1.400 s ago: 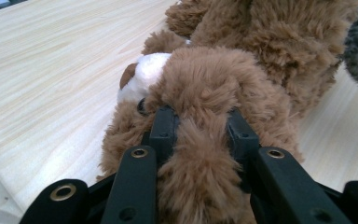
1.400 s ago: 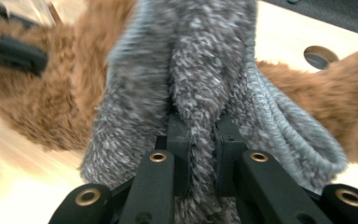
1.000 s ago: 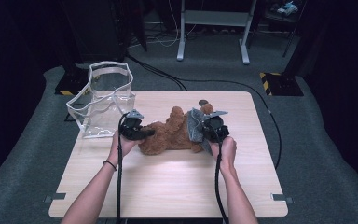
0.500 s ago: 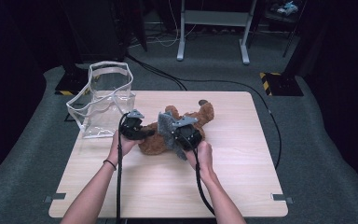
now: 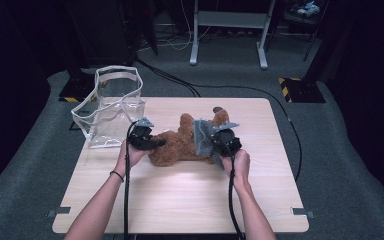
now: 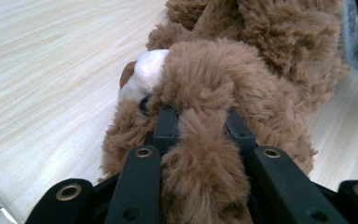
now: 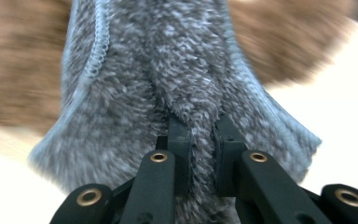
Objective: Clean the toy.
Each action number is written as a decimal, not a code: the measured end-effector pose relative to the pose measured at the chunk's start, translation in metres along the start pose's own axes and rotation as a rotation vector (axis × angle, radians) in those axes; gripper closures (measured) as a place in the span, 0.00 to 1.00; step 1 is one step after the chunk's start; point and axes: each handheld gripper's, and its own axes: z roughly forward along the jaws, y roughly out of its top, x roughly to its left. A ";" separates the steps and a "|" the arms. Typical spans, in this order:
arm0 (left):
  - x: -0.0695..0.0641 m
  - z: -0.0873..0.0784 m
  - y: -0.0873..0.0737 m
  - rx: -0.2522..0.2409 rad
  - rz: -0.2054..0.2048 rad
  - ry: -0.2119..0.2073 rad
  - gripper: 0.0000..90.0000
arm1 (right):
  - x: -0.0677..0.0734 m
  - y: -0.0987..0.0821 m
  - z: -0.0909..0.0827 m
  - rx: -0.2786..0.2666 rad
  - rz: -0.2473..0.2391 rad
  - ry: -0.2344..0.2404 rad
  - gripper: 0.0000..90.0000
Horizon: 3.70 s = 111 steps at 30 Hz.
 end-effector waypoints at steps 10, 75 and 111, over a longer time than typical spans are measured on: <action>0.000 0.000 0.000 0.000 0.008 -0.004 0.80 | -0.012 0.024 -0.013 -0.087 0.006 0.008 0.89; 0.002 -0.001 0.001 0.015 0.018 -0.023 0.80 | 0.076 -0.017 0.004 -0.078 -0.154 0.116 0.89; 0.003 0.000 0.001 0.008 0.021 -0.040 0.80 | 0.024 -0.033 0.002 -0.059 -0.033 0.064 0.89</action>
